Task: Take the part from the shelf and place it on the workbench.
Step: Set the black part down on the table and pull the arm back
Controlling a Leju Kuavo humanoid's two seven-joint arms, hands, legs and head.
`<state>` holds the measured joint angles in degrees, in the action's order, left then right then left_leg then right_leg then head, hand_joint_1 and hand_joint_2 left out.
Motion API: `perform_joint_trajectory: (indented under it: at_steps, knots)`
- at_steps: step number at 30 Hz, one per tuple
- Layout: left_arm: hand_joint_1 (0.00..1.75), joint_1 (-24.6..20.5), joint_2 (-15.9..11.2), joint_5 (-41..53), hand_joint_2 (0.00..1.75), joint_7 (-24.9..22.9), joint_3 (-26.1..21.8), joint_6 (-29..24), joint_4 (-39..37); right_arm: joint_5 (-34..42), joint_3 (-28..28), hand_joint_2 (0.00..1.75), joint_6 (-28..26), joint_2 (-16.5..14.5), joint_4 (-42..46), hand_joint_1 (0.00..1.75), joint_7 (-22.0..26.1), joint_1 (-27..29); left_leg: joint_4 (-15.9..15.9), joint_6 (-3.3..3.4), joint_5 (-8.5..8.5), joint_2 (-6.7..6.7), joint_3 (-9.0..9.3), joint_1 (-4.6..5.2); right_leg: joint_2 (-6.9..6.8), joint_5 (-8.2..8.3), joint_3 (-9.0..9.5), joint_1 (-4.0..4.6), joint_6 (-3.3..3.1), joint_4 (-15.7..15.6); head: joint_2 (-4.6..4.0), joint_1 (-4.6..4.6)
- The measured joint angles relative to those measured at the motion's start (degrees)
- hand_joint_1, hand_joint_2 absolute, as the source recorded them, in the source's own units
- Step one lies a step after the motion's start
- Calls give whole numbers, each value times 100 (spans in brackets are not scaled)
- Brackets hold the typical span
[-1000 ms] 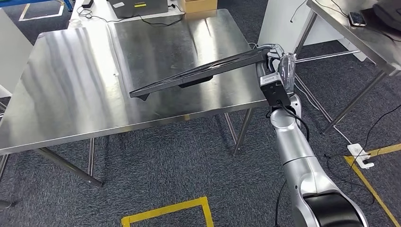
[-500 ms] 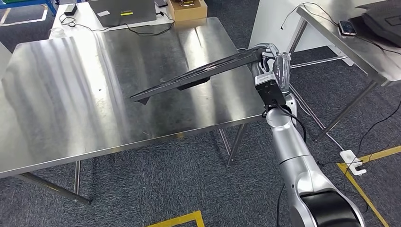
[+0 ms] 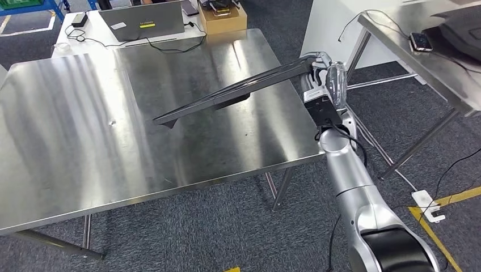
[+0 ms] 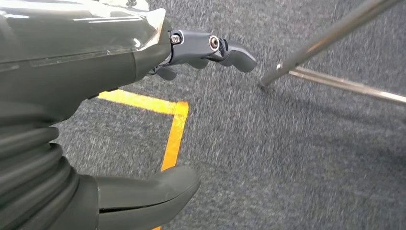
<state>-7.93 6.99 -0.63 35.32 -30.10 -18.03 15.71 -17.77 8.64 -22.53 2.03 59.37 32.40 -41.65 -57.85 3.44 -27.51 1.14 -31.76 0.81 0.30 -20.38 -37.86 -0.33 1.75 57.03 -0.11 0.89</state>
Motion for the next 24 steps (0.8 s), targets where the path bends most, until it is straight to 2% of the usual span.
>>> perform_joint_trajectory:
  at_steps: [2,7,15,24]
  knots:
    - [0,-1,4,1,175,0,-2,2,-2,-24,1,175,0,4,3,175,-5,0,27,29,-17,-19,18,-11,18,-14,1,14,-26,-5,0,-5]
    - [0,-4,-2,31,175,0,-2,22,-2,-178,7,175,80,20,20,175,-100,-11,85,18,-53,-54,45,-19,40,-50,3,26,-78,-9,0,-8]
    - [0,-9,-8,88,175,0,-2,100,-2,-510,136,175,647,92,-8,175,-260,-295,90,-81,-41,-65,46,-35,45,-42,3,46,-115,-8,0,-7]
    - [0,-12,-12,121,175,0,2,123,-2,-584,211,175,869,164,-57,175,-252,-506,89,-107,-35,-65,55,-28,44,-41,8,35,-114,-6,0,-6]
